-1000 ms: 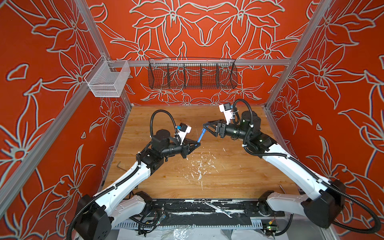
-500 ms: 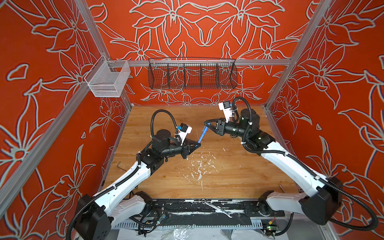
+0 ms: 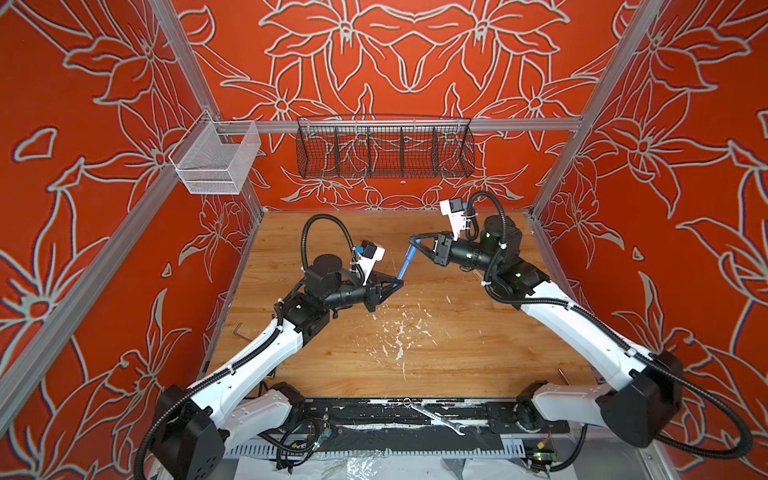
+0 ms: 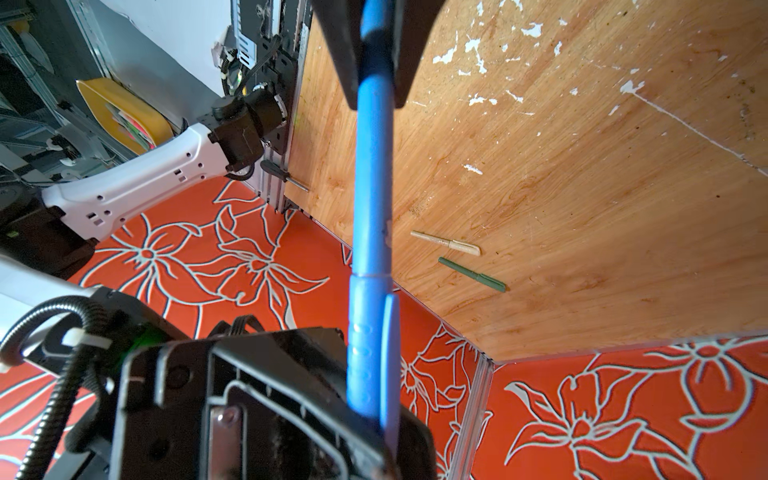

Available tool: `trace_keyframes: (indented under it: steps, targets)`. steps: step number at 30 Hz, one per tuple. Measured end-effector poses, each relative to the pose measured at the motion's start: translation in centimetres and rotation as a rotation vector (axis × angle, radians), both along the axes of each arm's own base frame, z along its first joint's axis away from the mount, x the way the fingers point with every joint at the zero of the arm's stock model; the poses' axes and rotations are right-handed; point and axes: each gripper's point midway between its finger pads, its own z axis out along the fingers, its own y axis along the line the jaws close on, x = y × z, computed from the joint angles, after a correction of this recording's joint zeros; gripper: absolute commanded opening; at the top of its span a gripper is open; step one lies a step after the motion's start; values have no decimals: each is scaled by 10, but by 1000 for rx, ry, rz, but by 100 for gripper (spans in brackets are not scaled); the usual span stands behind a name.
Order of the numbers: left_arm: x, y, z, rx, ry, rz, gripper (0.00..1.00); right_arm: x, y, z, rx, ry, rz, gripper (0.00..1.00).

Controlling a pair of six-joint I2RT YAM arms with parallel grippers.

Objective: Insert the pens into the pen caps

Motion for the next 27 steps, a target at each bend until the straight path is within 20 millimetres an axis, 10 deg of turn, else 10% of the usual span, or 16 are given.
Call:
trace_keyframes:
  steps: [27]
  targets:
    - [34,-21,24,32,-46,-2,0,21,-19,21,37,-91,-180,0]
